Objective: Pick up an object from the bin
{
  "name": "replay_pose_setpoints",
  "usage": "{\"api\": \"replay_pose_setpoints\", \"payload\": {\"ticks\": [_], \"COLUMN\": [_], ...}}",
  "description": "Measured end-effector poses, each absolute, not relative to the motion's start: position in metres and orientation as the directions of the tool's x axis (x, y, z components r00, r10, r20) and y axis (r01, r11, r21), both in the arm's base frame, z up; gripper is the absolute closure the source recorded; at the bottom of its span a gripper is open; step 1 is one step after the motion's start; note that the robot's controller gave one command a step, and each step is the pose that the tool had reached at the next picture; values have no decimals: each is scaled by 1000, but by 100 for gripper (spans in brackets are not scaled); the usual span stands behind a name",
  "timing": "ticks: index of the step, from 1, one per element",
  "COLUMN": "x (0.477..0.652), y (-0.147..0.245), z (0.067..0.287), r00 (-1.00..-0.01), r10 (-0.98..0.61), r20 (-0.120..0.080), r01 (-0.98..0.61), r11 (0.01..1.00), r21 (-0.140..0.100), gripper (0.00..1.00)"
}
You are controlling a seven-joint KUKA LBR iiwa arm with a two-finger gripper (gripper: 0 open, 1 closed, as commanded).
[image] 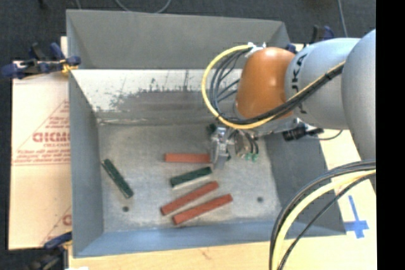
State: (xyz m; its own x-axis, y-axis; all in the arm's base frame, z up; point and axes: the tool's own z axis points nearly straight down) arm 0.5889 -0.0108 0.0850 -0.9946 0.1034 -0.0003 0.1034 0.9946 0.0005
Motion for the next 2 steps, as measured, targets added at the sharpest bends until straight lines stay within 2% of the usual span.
{"api": "replay_pose_setpoints", "payload": {"ticks": [1,2], "x": [587,591], "y": [22,46], "z": [73,210], "r00": [-994,-992], "r10": [106,127], "r20": [-4,-12], "r01": [107,127], "r11": [994,992], "r21": [-1,3], "gripper": [100,100]}}
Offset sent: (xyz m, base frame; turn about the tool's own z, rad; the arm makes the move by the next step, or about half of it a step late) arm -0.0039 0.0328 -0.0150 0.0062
